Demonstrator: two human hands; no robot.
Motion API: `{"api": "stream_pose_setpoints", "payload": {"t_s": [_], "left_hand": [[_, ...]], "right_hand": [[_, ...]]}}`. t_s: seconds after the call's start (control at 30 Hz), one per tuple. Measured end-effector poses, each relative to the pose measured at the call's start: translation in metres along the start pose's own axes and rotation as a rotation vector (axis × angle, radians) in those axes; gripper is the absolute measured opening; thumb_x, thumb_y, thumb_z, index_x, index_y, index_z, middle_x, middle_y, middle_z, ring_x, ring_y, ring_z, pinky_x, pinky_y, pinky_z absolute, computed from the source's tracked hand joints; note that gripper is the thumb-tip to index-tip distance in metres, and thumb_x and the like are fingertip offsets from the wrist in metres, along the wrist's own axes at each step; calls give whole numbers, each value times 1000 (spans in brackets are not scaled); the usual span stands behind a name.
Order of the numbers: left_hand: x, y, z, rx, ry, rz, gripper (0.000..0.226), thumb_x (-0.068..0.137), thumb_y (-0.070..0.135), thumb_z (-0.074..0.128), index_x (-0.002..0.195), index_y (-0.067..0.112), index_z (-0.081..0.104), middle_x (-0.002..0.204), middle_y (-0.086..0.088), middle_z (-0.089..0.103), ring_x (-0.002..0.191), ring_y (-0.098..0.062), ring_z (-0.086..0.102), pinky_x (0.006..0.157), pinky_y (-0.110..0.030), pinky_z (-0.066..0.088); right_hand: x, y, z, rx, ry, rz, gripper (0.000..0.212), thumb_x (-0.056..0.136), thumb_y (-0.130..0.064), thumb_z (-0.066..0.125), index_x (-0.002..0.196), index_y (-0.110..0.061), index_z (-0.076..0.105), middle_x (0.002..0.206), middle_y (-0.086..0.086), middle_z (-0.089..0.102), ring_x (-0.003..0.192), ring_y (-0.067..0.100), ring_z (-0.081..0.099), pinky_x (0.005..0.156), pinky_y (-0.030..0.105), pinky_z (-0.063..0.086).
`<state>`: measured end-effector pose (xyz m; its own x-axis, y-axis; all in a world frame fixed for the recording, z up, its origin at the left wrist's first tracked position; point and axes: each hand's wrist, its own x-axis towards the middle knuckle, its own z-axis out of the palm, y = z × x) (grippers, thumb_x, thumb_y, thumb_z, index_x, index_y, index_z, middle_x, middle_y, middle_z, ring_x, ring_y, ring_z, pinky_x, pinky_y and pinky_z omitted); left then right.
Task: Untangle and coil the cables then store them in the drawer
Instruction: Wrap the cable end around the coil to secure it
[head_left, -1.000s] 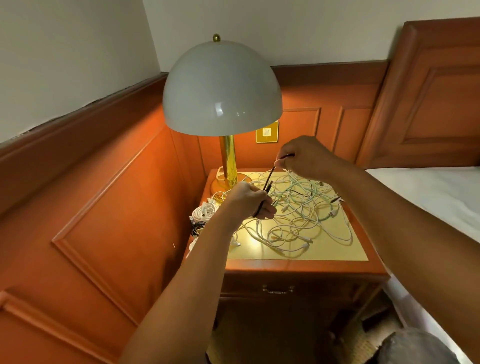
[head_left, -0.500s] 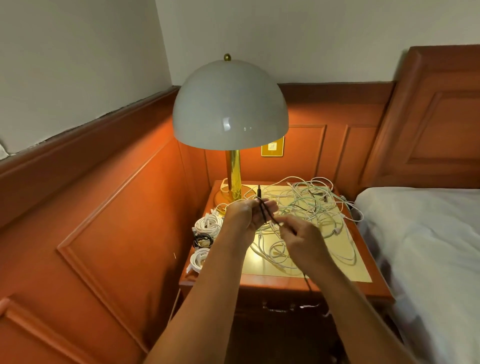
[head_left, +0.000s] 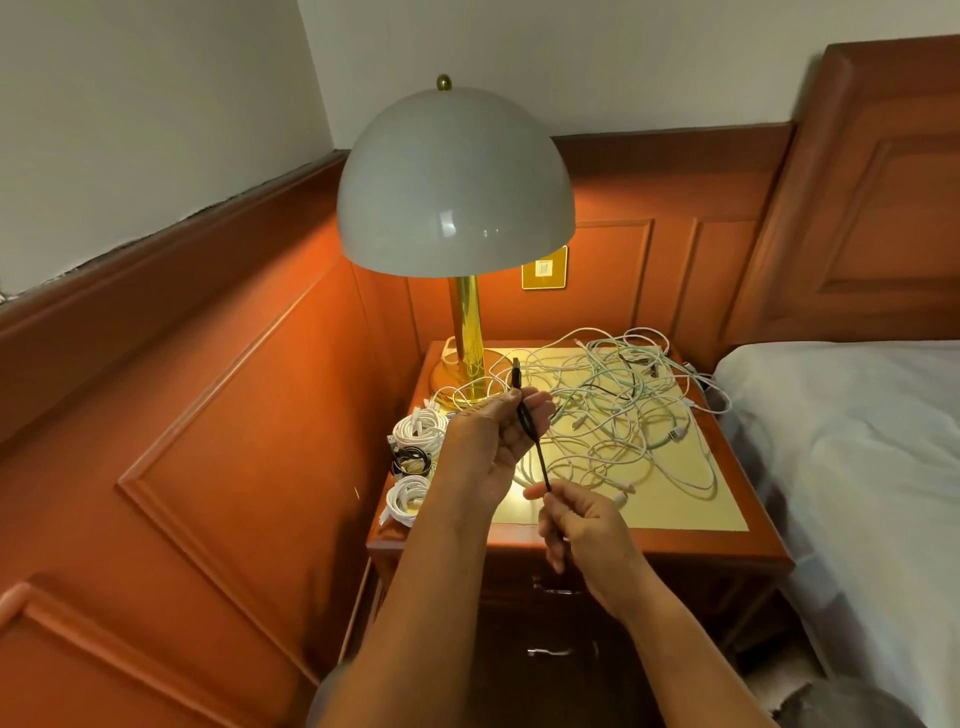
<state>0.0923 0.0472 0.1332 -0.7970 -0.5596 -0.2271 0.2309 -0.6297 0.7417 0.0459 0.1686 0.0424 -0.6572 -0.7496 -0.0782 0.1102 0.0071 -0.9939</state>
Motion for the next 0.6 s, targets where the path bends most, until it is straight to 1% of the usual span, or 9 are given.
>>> {"api": "stream_pose_setpoints", "payload": {"t_s": [0.03,0.13,0.17,0.23,0.33,0.4,0.5,0.53,0.6], "left_hand": [[-2,1,-1,12,-22,8,21,98,4,46,102,-6,64,84,-15,72,74,-21,72,72,-27,59],[-5,5,-2,79,-94,27,20,97,5,49,97,-4,67,84,-15,73,73,-20,72,68,-25,59],[-7,7,-2,104,-122,34,21,97,4,49,95,-3,68,83,-14,73,70,-19,71,66,-24,58],[-9,8,-3,150,-169,40,21,96,3,48,92,-4,68,78,-13,71,63,-17,67,59,-21,55],[-11,6,-6,287,-218,37,22,95,1,50,87,-3,70,74,-14,69,57,-17,60,55,-21,50],[-12,4,-8,449,-253,47,20,96,0,50,89,-4,69,73,-14,68,56,-16,57,55,-21,48],[-9,2,-7,683,-236,44,17,96,1,52,93,-6,67,74,-13,69,54,-14,59,54,-21,46],[-5,2,-7,737,-202,44,16,96,2,53,94,-7,67,74,-12,69,55,-14,61,55,-22,47],[1,1,-5,798,-132,41,16,95,2,55,95,-8,67,74,-12,70,57,-15,64,56,-24,48]], "right_hand": [[3,0,-3,-38,8,37,24,102,-21,48,95,-8,66,60,6,50,44,16,39,43,28,38],[16,-7,-11,-169,52,157,47,91,-49,57,72,-8,65,47,0,35,38,13,28,38,20,27],[22,-12,-15,-200,45,172,47,91,-50,56,70,-8,65,47,-1,32,39,12,26,40,20,25],[37,-25,-27,-245,-19,162,38,98,-35,52,78,-6,67,52,-2,32,45,10,27,44,22,24],[56,-57,-45,-331,-99,114,23,100,-15,49,90,-5,66,64,1,41,56,11,36,51,24,32],[67,-84,-51,-528,-61,17,16,95,-18,59,85,-8,65,67,2,48,56,11,40,52,25,34],[78,-119,-48,-985,81,-205,35,78,-38,77,74,-5,66,65,5,57,57,13,48,51,25,33],[78,-128,-44,-1082,95,-264,41,75,-42,79,73,-3,67,67,6,60,60,14,50,52,25,34],[71,-140,-35,-1149,88,-328,36,80,-40,75,78,-5,69,71,4,61,65,14,51,55,25,33]]}}
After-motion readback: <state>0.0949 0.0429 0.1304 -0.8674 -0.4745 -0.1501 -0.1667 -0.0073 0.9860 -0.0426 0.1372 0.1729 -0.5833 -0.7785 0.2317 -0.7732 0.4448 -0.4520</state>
